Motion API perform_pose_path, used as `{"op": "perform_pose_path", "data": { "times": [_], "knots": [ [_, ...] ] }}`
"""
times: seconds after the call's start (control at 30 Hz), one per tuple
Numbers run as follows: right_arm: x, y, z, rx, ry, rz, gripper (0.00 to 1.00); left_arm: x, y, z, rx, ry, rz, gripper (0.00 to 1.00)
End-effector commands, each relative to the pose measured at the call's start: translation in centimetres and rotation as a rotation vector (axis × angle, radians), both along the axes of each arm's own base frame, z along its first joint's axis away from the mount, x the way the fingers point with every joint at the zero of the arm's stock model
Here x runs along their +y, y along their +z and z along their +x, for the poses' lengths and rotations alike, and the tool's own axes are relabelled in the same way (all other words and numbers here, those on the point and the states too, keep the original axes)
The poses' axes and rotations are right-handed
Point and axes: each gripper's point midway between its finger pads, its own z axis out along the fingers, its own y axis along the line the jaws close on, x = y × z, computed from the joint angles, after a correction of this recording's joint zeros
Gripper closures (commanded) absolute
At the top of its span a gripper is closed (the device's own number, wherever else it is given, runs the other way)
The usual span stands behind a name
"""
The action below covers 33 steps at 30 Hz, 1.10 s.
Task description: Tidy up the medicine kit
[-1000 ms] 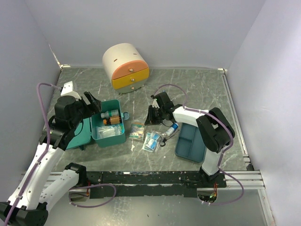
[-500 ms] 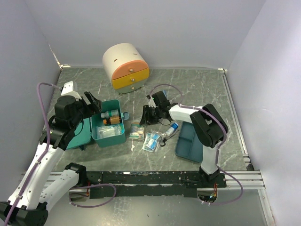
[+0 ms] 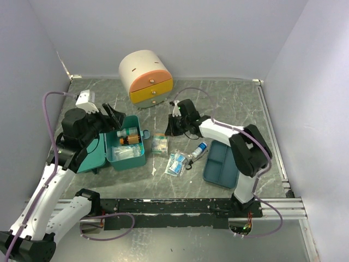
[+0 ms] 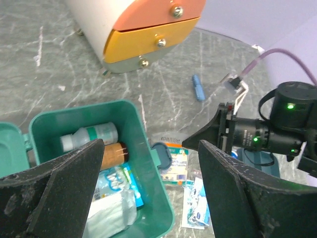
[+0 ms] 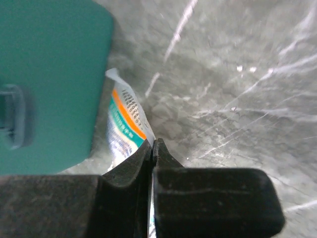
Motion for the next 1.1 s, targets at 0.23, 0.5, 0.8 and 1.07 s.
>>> {"op": "perform_pose_path", "data": {
  "times": [0.23, 0.5, 0.8, 1.07],
  "knots": [
    [-2.4, 20.3, 3.0, -0.576, 0.041, 0.079, 1.00, -4.8, 7.3, 1.1, -0.275, -0.243, -0.116, 0.12],
    [-2.1, 30.7, 0.9, -0.750, 0.168, 0.172, 1.00, -8.8, 8.3, 1.5, -0.349, -0.511, -0.082, 0.11],
    [-0.3, 36.5, -3.7, -0.772, 0.393, 0.335, 1.00, -12.2, 10.6, 1.4, -0.442, -0.757, -0.102, 0.10],
    [0.5, 38.2, -6.4, -0.742, 0.553, 0.409, 1.00, -13.5, 11.0, -0.4, -0.474, -0.943, -0.062, 0.12]
  ]
}}
